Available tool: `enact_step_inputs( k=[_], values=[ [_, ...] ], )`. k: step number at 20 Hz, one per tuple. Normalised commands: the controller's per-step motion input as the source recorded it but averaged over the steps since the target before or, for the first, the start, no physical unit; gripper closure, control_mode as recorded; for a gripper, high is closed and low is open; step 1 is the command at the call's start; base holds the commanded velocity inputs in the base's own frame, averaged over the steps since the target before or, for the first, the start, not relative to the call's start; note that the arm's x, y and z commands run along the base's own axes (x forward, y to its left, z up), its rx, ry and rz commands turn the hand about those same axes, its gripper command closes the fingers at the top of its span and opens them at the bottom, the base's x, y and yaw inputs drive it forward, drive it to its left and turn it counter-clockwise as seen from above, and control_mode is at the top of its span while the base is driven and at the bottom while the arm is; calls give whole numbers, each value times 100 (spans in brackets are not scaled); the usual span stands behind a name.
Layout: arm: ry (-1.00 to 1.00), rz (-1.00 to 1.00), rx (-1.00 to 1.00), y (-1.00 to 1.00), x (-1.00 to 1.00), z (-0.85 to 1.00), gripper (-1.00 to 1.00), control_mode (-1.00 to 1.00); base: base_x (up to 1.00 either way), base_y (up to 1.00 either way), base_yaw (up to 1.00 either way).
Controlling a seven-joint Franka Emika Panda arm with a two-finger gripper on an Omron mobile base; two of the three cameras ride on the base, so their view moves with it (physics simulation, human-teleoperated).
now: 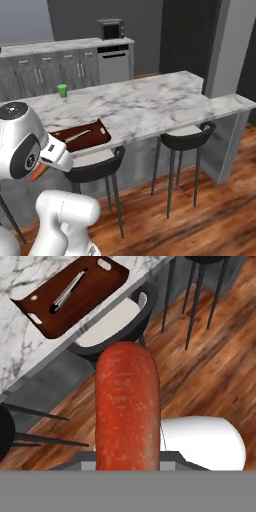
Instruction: Gather the cucumber and carrot from the fridge and place them on a tray on the dining counter. Then gather the fishs from the fridge and place them on the other tray.
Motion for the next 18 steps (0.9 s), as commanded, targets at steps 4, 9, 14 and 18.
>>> enact_step_inputs(
  k=[4, 9, 14, 18],
  values=[
    [0, 0, 0, 0, 0, 0, 100, 100, 42, -16, 34],
    [0, 0, 0, 0, 0, 0, 100, 100, 36, -22, 32],
    [0, 0, 0, 0, 0, 0, 100, 100, 46, -22, 35],
    [0, 0, 0, 0, 0, 0, 100, 100, 46, -26, 37]
  ],
)
